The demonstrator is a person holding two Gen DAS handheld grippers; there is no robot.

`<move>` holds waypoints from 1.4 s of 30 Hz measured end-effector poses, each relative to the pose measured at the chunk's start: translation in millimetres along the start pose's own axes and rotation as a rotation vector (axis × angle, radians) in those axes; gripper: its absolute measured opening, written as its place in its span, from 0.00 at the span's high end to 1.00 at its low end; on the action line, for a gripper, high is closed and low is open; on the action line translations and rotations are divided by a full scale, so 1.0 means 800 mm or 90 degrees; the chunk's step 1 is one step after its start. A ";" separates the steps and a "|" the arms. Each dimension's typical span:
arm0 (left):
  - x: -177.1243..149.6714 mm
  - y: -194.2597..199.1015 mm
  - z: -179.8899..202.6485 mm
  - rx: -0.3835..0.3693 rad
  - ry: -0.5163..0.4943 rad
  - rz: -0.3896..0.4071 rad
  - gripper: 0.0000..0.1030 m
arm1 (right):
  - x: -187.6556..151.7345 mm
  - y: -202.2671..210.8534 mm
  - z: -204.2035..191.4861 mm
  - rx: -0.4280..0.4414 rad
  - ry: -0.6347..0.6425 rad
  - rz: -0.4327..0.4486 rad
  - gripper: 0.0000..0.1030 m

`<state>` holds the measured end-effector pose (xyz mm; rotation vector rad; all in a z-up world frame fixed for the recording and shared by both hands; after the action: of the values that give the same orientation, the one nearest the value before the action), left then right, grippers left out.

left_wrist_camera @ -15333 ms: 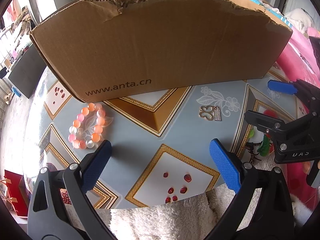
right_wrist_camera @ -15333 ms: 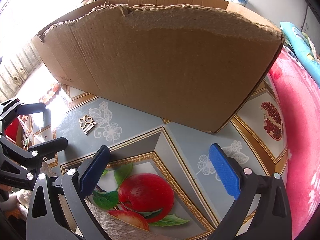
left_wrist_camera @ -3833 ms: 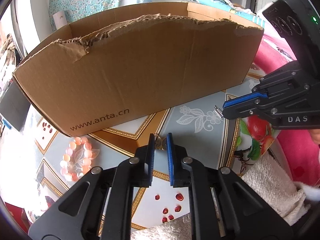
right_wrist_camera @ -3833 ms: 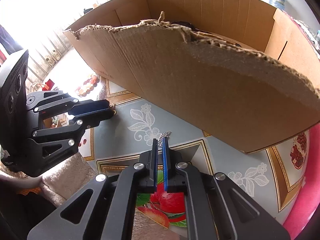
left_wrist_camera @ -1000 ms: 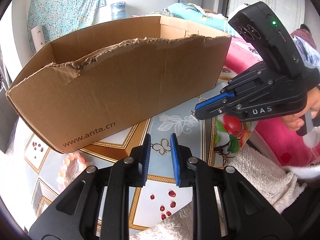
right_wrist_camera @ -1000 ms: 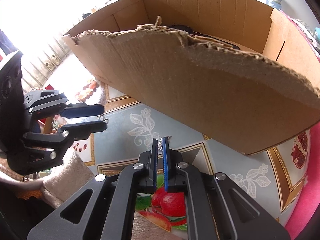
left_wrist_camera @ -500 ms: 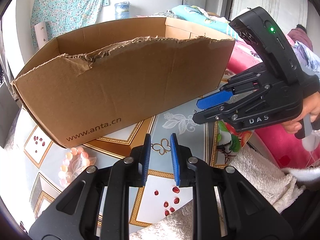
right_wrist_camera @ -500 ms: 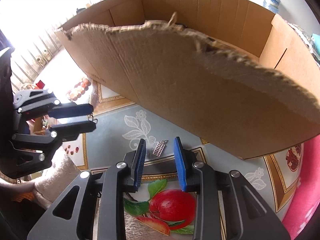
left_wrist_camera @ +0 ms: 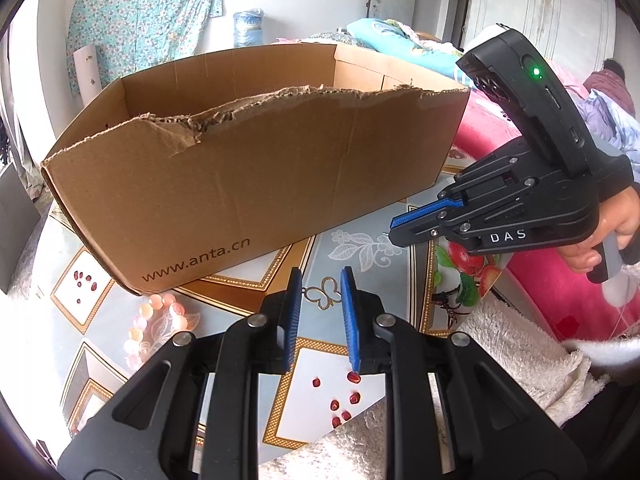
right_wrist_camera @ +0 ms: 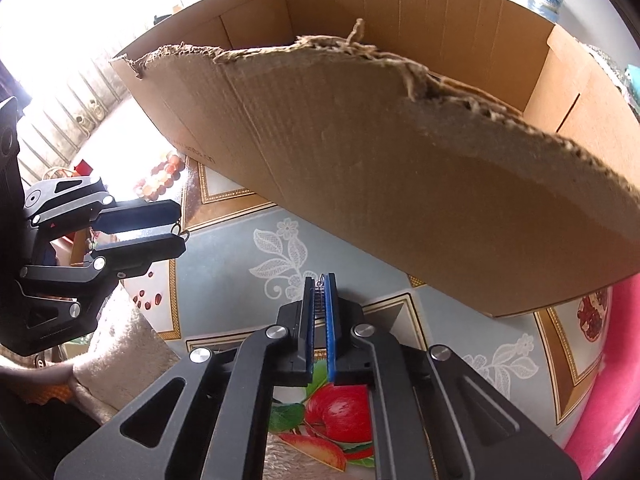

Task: Organize jewelry

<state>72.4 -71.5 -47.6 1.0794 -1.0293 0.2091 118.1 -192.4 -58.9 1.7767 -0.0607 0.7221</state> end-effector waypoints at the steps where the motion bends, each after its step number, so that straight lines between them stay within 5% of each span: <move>1: 0.000 0.001 0.000 0.000 0.000 0.001 0.82 | 0.000 0.001 0.000 0.000 -0.001 0.000 0.95; 16: 0.019 0.040 0.009 0.013 -0.001 0.035 0.82 | 0.018 0.080 -0.010 0.038 -0.014 0.092 0.95; 26: 0.116 0.091 0.016 -0.037 -0.013 0.123 0.82 | 0.087 0.175 0.012 0.102 -0.050 0.229 0.95; 31: 0.159 0.044 -0.009 -0.041 0.020 0.080 0.82 | 0.122 0.158 0.059 0.126 -0.104 0.203 0.95; 34: 0.175 -0.011 -0.032 -0.038 0.075 0.011 0.82 | 0.136 0.128 0.084 0.122 -0.126 0.162 0.95; 39: 0.172 -0.069 -0.062 -0.029 0.122 -0.065 0.82 | 0.147 0.091 0.100 0.062 -0.101 0.132 0.93; 42: 0.168 -0.091 -0.071 -0.030 0.152 -0.091 0.70 | 0.155 0.088 0.106 0.044 -0.086 0.146 0.84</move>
<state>222.6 -105.2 6.2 1.0526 -0.7372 0.1911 228.1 -252.7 49.8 1.9022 -0.3383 0.7740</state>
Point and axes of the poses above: each gripper's, at about its wrist camera, not at the fingertips, and y roughly against the way its jaws point, z to its right, x to its top, the point moved 8 cm from there along -y, roughly the way its jaws point, and after that the axes turned 6 degrees about z, right-handed, at the moved point
